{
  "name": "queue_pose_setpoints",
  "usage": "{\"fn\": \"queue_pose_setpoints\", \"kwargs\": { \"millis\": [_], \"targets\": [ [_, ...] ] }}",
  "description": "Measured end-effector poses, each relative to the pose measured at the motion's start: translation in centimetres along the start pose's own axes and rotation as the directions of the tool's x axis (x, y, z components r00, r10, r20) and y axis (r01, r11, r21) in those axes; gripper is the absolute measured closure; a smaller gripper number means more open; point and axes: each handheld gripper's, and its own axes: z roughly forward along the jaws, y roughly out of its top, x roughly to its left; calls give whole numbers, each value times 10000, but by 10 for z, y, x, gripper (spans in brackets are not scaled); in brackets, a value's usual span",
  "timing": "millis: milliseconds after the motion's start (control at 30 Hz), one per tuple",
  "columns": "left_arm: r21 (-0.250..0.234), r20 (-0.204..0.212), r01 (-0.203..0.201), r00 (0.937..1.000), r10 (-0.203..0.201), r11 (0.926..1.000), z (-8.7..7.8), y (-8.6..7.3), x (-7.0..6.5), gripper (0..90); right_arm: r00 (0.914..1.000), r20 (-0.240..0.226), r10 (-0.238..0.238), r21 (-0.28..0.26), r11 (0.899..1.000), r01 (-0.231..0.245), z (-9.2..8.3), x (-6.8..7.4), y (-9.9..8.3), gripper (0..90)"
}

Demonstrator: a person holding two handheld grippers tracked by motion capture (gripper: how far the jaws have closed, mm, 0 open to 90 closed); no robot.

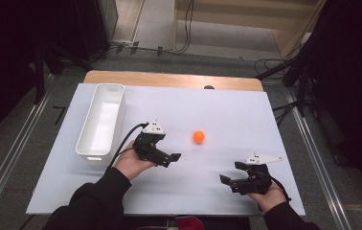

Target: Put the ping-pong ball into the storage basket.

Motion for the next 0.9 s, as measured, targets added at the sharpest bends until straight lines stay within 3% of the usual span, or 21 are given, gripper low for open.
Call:
{"fn": "queue_pose_setpoints", "kwargs": {
  "millis": [700, 900],
  "targets": [
    [-74, 158, -63, 9999, 64, 10000, 16, 20, 3, 37, 10000, 48, -62, 82, 9999, 62, 0, 0, -1, 131],
    [-51, 90, -259, 9996, 259, 9997, 22, 26, 2, 37, 9999, -69, -103, 101, 9999, 103, 0, 0, -1, 130]
  ]
}}
